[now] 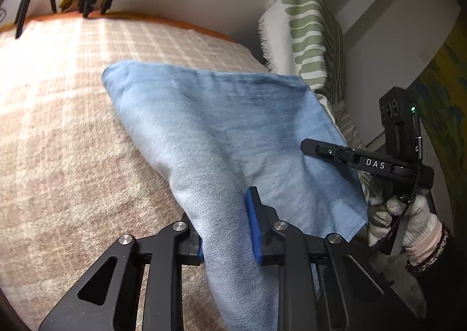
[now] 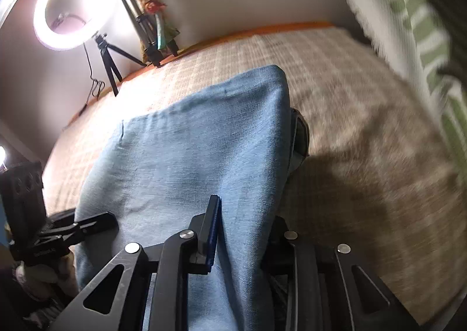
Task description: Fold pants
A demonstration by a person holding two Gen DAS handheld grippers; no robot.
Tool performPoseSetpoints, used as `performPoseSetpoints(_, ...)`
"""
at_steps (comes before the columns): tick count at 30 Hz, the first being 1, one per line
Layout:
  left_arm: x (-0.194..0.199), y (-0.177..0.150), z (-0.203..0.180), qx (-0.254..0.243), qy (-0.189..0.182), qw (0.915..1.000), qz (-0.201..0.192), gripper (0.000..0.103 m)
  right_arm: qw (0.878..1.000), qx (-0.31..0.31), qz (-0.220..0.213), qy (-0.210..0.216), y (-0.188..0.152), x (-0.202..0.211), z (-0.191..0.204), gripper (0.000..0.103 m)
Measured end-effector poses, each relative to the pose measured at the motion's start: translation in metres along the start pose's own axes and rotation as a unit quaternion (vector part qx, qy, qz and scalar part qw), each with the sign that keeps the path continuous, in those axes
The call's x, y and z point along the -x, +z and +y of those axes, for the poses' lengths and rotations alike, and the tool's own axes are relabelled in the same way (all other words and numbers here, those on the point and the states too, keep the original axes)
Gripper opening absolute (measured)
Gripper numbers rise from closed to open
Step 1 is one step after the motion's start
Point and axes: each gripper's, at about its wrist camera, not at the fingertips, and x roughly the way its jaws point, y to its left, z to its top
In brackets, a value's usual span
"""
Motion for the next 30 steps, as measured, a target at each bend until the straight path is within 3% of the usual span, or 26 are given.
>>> performPoseSetpoints(12, 0.022, 0.035, -0.006, -0.039, -0.008, 0.9988, -0.029, 0.017, 0.996, 0.047, -0.068, -0.017, 0.026, 0.031, 0.033, 0.018)
performPoseSetpoints(19, 0.02, 0.081, -0.003, -0.066, 0.001, 0.997, -0.04, 0.017, 0.994, 0.057, -0.092, -0.03, 0.069, 0.028, 0.038, 0.018)
performPoseSetpoints(30, -0.01, 0.159, 0.028, -0.085, 0.009, 0.9946, -0.058, 0.017, 0.99, 0.064, -0.109, -0.064, 0.155, -0.012, 0.028, 0.018)
